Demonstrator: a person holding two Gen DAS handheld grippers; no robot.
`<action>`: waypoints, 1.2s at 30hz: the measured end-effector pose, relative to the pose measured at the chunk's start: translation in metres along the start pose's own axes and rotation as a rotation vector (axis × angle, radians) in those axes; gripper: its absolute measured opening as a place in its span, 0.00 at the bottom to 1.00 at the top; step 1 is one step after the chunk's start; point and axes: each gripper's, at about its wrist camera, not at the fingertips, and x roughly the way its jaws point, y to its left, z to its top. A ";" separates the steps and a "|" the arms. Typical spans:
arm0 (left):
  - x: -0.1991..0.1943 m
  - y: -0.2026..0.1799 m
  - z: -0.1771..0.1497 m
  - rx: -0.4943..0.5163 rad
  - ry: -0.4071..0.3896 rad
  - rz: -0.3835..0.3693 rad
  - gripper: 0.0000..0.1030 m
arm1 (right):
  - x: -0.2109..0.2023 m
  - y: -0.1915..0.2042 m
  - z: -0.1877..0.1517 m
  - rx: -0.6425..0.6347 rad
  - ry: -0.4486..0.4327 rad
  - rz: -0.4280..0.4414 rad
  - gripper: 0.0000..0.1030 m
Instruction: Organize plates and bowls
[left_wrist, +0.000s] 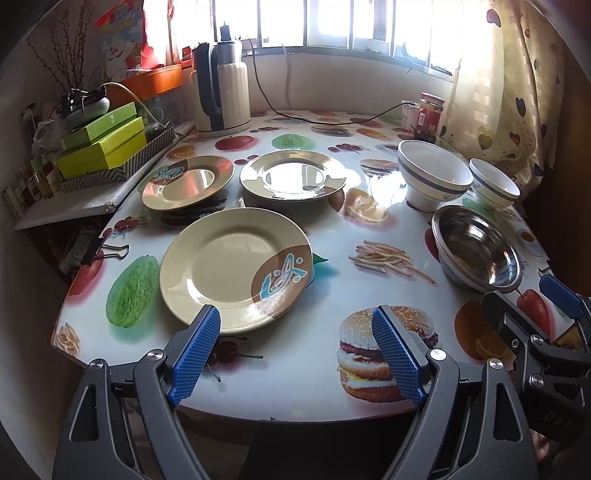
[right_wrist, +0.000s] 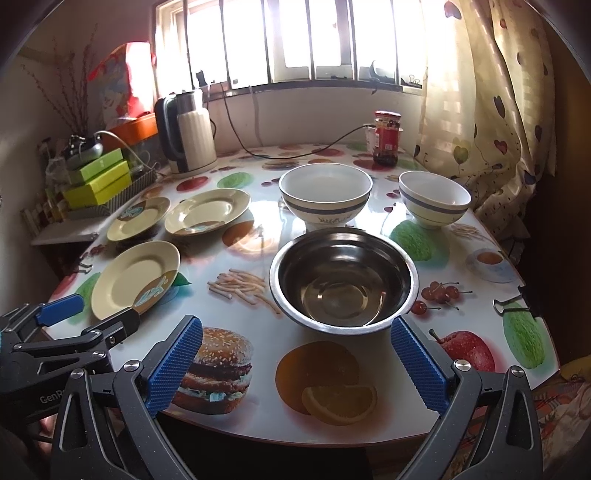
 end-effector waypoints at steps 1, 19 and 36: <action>0.000 0.000 0.000 0.001 0.000 -0.001 0.82 | 0.000 0.000 0.000 0.000 0.001 -0.002 1.00; 0.008 0.011 0.015 -0.015 -0.004 -0.026 0.82 | 0.013 0.009 0.015 -0.028 0.012 0.011 1.00; 0.017 0.131 0.077 -0.183 -0.033 0.012 0.79 | 0.059 0.075 0.117 -0.069 -0.025 0.207 1.00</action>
